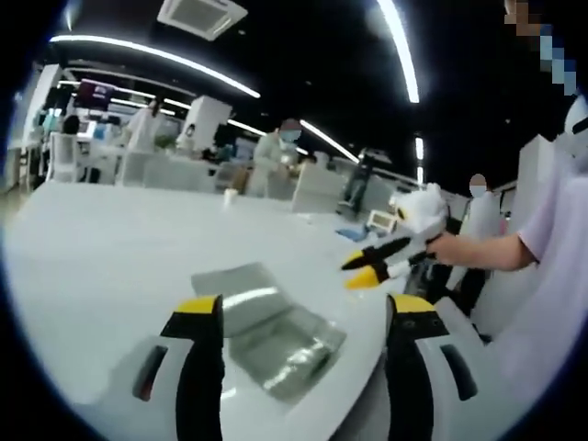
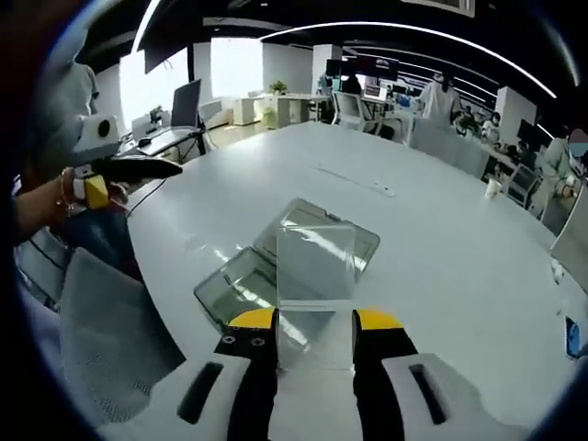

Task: Insert the divider into the dual guide fixture by aligning both edges with the guide slots and pushing it downward to the bottom, including one-sided entry, uneven engagement, binding, and posture correction.

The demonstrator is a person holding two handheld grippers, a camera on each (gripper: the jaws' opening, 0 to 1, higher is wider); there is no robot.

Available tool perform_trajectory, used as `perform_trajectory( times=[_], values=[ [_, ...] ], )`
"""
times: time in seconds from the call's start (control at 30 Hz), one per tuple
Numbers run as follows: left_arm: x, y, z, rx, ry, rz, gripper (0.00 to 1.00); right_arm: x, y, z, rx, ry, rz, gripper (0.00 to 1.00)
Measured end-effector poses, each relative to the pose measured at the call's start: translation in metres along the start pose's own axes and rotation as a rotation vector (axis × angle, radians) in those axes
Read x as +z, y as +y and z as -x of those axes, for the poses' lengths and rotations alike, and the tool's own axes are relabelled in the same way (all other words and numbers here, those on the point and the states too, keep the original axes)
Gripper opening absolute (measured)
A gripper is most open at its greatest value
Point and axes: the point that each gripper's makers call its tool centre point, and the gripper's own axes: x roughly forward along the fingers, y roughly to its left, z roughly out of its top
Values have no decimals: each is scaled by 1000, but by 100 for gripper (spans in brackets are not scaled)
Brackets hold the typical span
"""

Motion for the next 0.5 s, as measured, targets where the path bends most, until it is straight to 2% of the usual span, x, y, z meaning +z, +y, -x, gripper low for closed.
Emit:
perform_trajectory(
  times=[0.23,0.5],
  values=[
    [-8,-18,-31,-67,45,3,62,12,10,4,4,-30,77,27],
    [-3,-26,-49,-107,43,39,53,26,22,11,13,-58,143,27]
  ],
)
